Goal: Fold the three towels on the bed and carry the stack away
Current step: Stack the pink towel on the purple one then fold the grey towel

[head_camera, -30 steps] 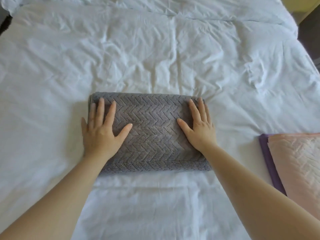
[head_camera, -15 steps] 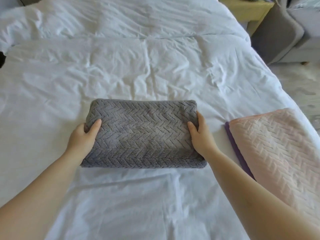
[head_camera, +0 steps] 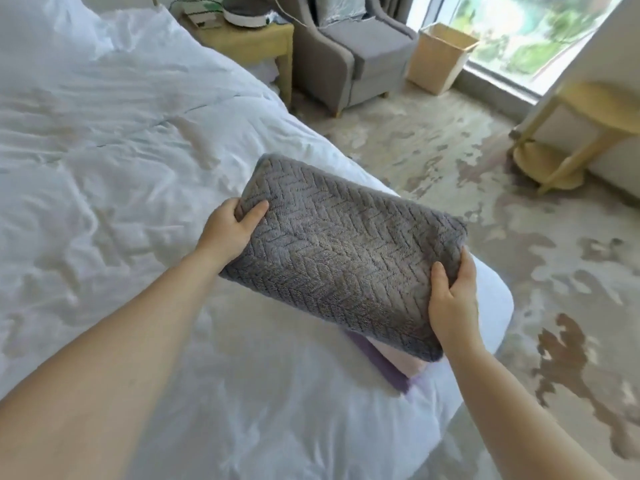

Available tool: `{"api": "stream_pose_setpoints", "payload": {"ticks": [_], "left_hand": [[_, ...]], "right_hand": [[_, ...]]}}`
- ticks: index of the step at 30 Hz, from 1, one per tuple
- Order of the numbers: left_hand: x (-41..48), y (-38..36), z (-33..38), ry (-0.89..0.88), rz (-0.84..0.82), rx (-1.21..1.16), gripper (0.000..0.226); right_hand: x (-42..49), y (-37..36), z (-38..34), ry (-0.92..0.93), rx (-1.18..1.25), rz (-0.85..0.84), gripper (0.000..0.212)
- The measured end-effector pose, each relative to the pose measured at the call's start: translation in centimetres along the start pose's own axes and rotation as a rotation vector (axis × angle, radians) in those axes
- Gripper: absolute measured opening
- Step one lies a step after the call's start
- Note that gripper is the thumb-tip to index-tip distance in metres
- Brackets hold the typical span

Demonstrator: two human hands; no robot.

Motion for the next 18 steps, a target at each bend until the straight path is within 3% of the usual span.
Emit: {"api": "stream_pose_setpoints", "payload": {"ticks": [6,10,15,18], "left_hand": [[5.9,-6.7,4.3,-0.105,-0.178,0.123,0.040],[7.9,-10.4,4.1,-0.097,-0.231,0.188,0.046],[8.3,-12.0,1.8,0.015,-0.221,0.309,0.059],[8.0,-11.3,3.4,-0.164,-0.034,0.488,0.070]], "right_hand": [[-1.6,1.5,4.9,-0.172,0.159,0.153,0.055],[-1.5,0.4,7.7,-0.287,0.190,0.161,0.057],[-0.8,-0.4,8.9,-0.355,0.155,0.115,0.059],[-0.3,0.6,8.2,-0.330,-0.002,0.150,0.064]]}}
Point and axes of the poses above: each hand's wrist, its own x-axis towards the middle knuckle, its own y-axis out of the back of the hand, z = x × y, the point moved 4 cm from there along x, towards the middle knuckle, and after that the axes turned 8 degrees about -z, right-handed, at the moved point
